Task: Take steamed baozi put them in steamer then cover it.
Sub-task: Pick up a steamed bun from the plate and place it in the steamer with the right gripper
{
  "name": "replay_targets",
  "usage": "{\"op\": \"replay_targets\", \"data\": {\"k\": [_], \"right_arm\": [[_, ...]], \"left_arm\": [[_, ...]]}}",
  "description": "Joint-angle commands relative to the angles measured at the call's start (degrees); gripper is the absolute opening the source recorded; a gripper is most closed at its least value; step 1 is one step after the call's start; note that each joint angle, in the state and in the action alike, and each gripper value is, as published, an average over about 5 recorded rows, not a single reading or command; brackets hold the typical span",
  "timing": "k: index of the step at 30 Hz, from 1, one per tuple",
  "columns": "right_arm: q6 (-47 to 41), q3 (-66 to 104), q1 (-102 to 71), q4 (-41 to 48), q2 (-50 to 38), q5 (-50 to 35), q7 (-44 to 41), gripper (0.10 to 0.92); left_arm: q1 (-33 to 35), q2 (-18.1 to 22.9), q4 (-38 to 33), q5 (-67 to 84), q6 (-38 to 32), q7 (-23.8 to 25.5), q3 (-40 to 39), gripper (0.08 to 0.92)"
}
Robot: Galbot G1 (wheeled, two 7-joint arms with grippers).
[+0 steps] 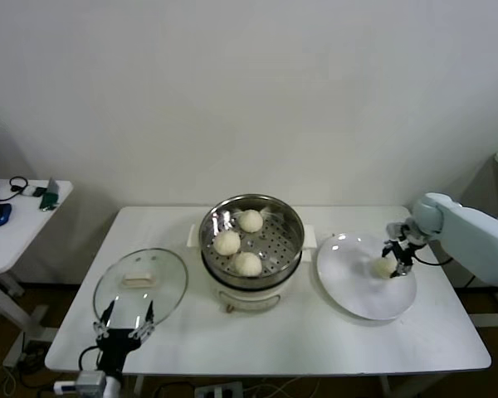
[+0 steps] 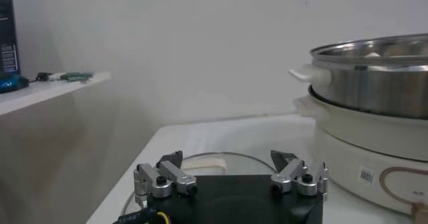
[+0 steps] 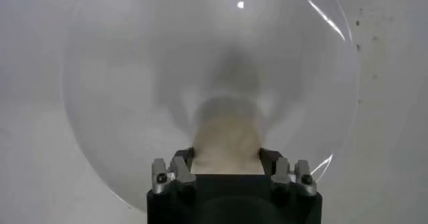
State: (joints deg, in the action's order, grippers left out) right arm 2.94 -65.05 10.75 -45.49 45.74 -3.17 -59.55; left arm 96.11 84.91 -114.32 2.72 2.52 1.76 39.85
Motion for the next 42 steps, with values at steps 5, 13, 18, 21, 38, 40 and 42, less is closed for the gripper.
{"op": "replay_targets", "data": {"k": [5, 13, 18, 21, 38, 40, 42], "right_arm": [[-4.6, -24.8, 29.3, -15.2, -2.9, -19.3, -0.6, 0.653], [-9.2, -35.3, 53.2, -28.1, 4.1, -35.2, -2.1, 0.653], [-13.7, -31.6, 55.7, -32.9, 10.9, -43.2, 0.1, 0.653], [-16.4, -27.8, 52.3, -34.7, 14.2, -45.0, 2.3, 0.653], [-18.6, -27.3, 29.0, -27.2, 21.3, -32.0, 9.1, 0.653], [-18.7, -26.8, 27.3, -26.1, 21.0, -31.1, 9.6, 0.653], [-18.7, -26.3, 26.0, -25.1, 20.8, -30.4, 9.7, 0.653]], "left_arm": [[-0.4, 0.0, -0.4, -0.2, 0.4, 0.1, -0.3, 0.823], [-1.2, -0.3, -0.9, -0.2, 1.2, 0.3, -0.5, 0.823], [-1.6, -0.3, -0.8, -0.1, 1.3, 0.3, -1.0, 0.823], [-1.7, -0.2, -0.7, 0.0, 1.3, 0.3, -1.1, 0.823], [-0.8, -0.5, -0.7, 0.5, 0.9, 0.3, -0.6, 0.823], [-0.6, -0.4, -0.8, 0.4, 0.8, 0.2, -0.6, 0.823], [-0.5, -0.4, -0.9, 0.4, 0.8, 0.2, -0.6, 0.823]]}}
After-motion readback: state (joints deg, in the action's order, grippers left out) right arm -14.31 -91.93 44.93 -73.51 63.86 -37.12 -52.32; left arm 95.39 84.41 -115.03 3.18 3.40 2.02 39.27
